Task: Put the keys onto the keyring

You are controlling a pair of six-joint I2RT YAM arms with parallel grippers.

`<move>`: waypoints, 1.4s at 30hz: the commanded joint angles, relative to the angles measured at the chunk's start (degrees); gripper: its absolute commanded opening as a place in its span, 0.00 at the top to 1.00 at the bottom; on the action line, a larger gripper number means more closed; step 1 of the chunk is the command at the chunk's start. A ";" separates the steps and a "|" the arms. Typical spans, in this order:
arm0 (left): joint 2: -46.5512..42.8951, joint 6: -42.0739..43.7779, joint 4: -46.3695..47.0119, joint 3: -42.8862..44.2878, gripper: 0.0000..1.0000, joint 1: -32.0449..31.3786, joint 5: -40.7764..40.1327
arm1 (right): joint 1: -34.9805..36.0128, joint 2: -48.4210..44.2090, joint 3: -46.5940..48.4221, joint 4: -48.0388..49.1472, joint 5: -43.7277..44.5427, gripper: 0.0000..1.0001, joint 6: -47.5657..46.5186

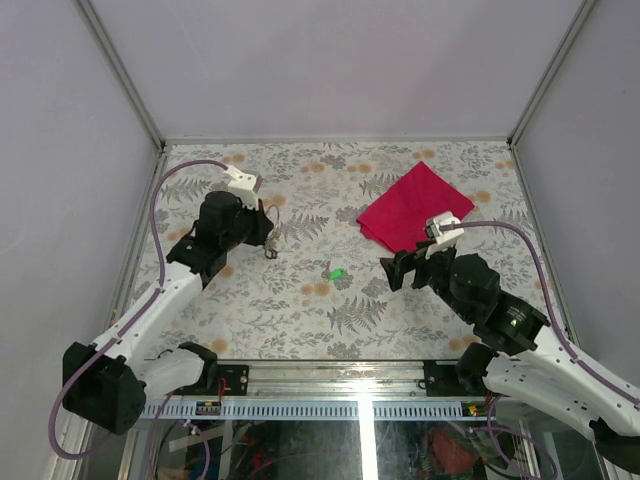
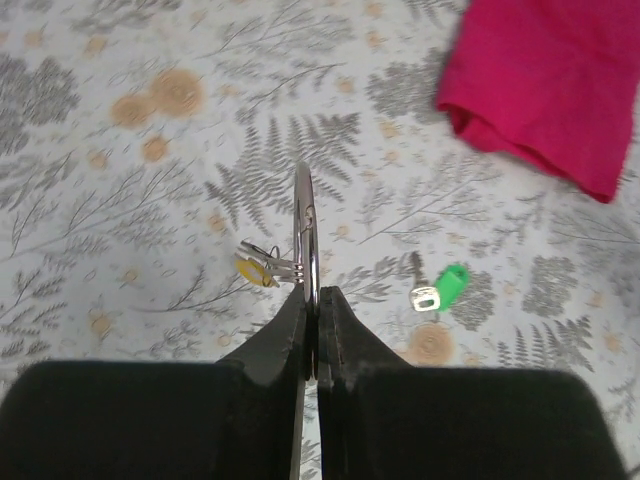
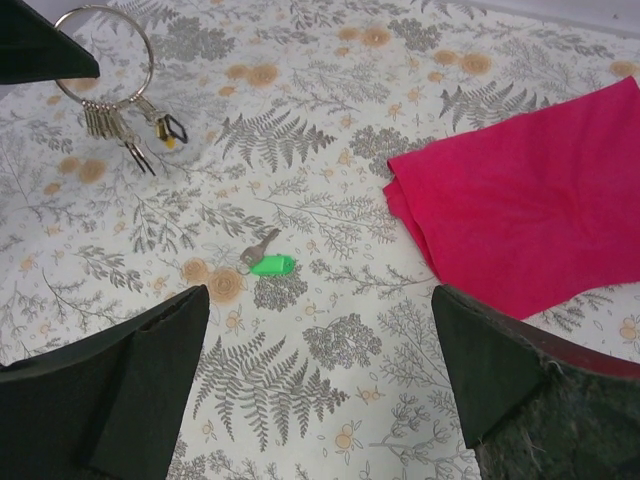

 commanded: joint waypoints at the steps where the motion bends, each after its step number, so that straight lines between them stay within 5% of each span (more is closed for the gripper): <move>1: 0.70 -2.69 7.79 -3.61 1.00 4.64 0.57 | -0.24 0.29 -0.78 0.15 0.82 0.01 1.74; 11: 4.59 -8.70 8.12 -6.60 0.98 20.14 -4.12 | -0.17 1.02 -2.62 -0.68 0.61 0.01 3.68; 19: 17.31 -9.64 13.04 -1.66 0.98 29.37 5.49 | -0.21 -1.00 -3.91 -1.58 1.17 0.01 3.11; 28: 32.53 -7.11 13.67 10.97 0.72 30.16 5.11 | -0.20 -0.04 -1.89 -3.80 2.08 0.01 3.50; 33: 37.52 -7.56 14.18 15.97 0.67 30.18 8.58 | -0.23 0.54 -1.03 -4.86 1.93 0.01 4.01; 42: 31.77 -11.94 7.85 17.85 0.55 30.11 7.69 | -0.16 2.94 0.03 -5.47 6.39 0.01 5.97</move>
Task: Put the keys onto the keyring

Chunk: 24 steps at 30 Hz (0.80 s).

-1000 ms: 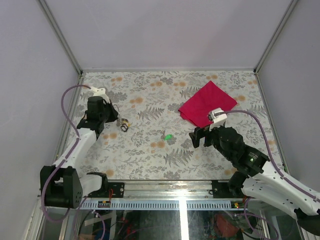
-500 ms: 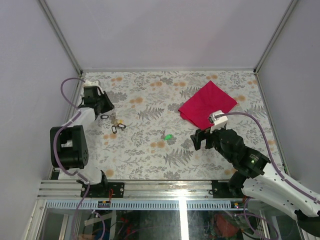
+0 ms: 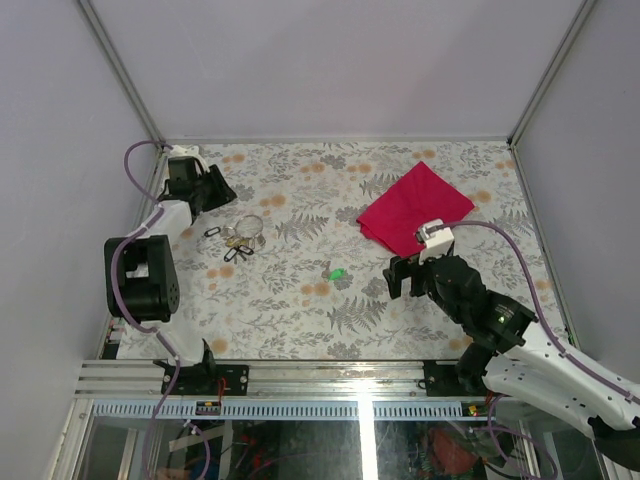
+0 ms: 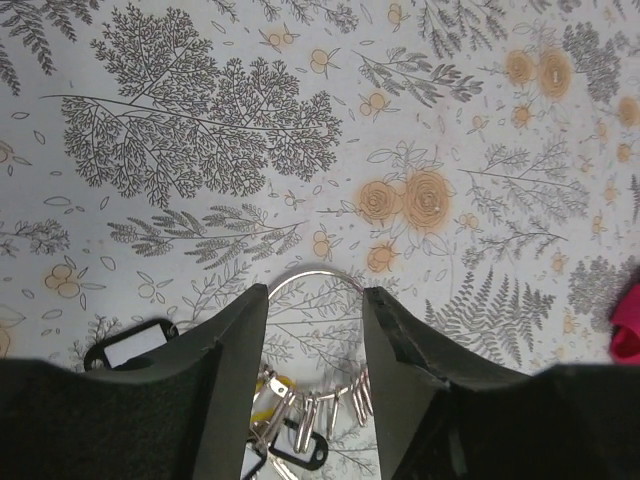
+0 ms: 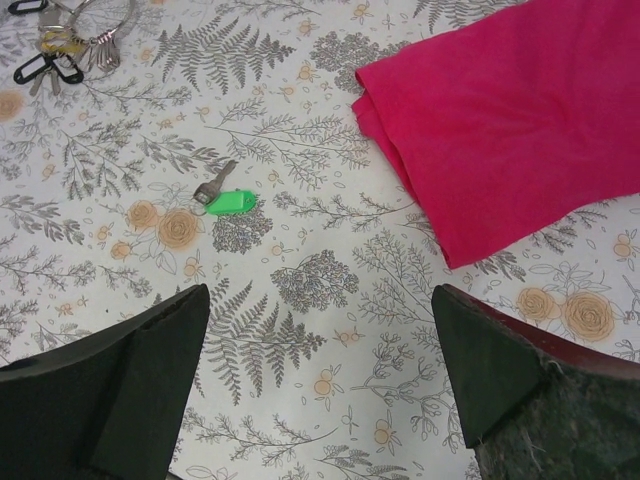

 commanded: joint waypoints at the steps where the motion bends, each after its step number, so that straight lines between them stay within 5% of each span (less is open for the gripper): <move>1: -5.73 -4.09 -5.42 3.31 0.54 0.28 -1.82 | -0.18 2.02 4.01 0.34 4.02 0.01 2.15; 6: -12.46 -8.21 -12.00 1.39 0.47 0.28 -4.92 | -0.21 3.84 6.57 -0.09 2.82 0.01 1.01; 10: -20.10 -13.00 -12.70 -3.36 0.15 0.40 -5.19 | -0.18 3.33 7.54 0.80 1.62 0.01 -1.30; 17: -31.81 -7.73 -11.91 -11.93 0.00 -1.03 0.27 | -0.21 -0.83 10.12 -2.57 9.49 0.01 -5.22; 22: -41.94 5.15 -13.66 -15.39 0.00 -22.36 -19.13 | -0.17 -6.63 11.34 -2.99 14.08 0.01 -10.57; 24: -45.59 5.78 -14.10 -16.04 0.00 -26.48 -20.57 | -0.19 -8.87 10.80 -2.59 15.53 0.01 -11.76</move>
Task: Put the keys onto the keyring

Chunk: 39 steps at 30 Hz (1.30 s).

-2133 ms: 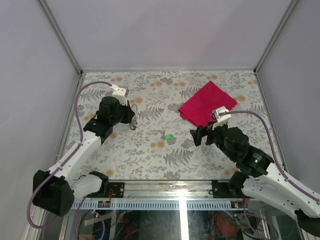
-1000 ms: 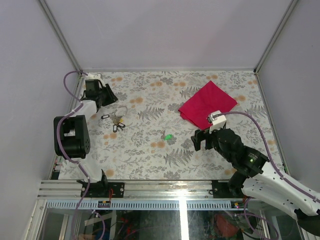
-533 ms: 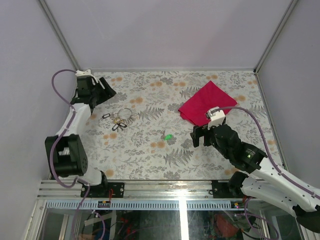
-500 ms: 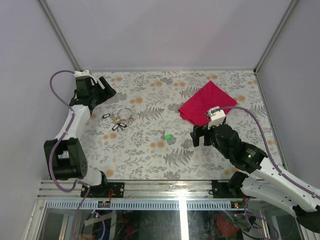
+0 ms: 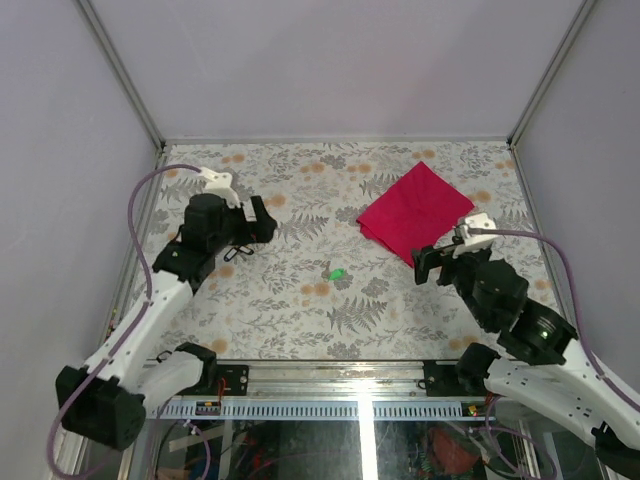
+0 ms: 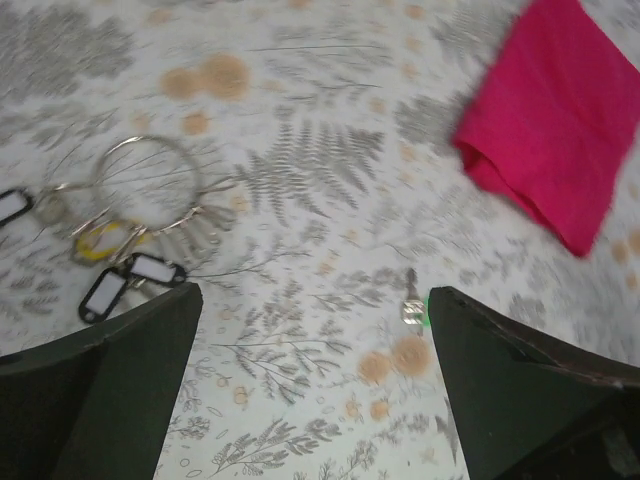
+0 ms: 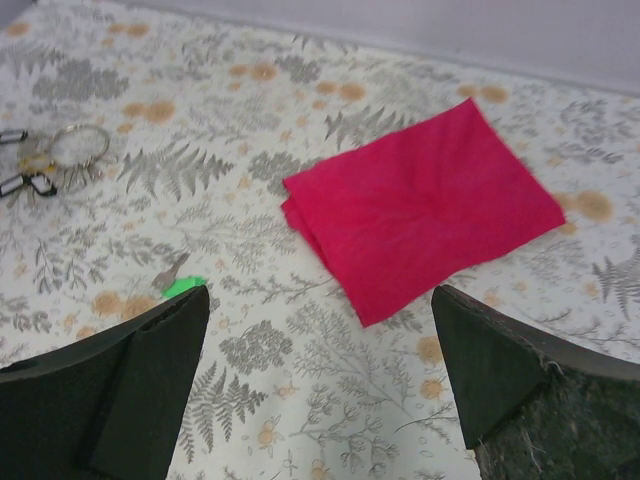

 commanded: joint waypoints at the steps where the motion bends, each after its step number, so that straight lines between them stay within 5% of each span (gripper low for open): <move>1: -8.09 7.25 -0.09 -0.62 0.00 -7.80 -7.99 | -0.23 -4.66 1.97 1.49 6.83 0.01 -5.02; 12: -23.65 0.52 0.05 -7.47 0.00 -7.74 -15.92 | -0.17 -10.55 -2.91 2.41 11.92 0.01 -2.15; 39: -27.14 2.55 -3.30 -8.09 0.00 -7.78 -24.73 | -0.20 -11.48 -4.05 3.40 10.19 0.01 -1.81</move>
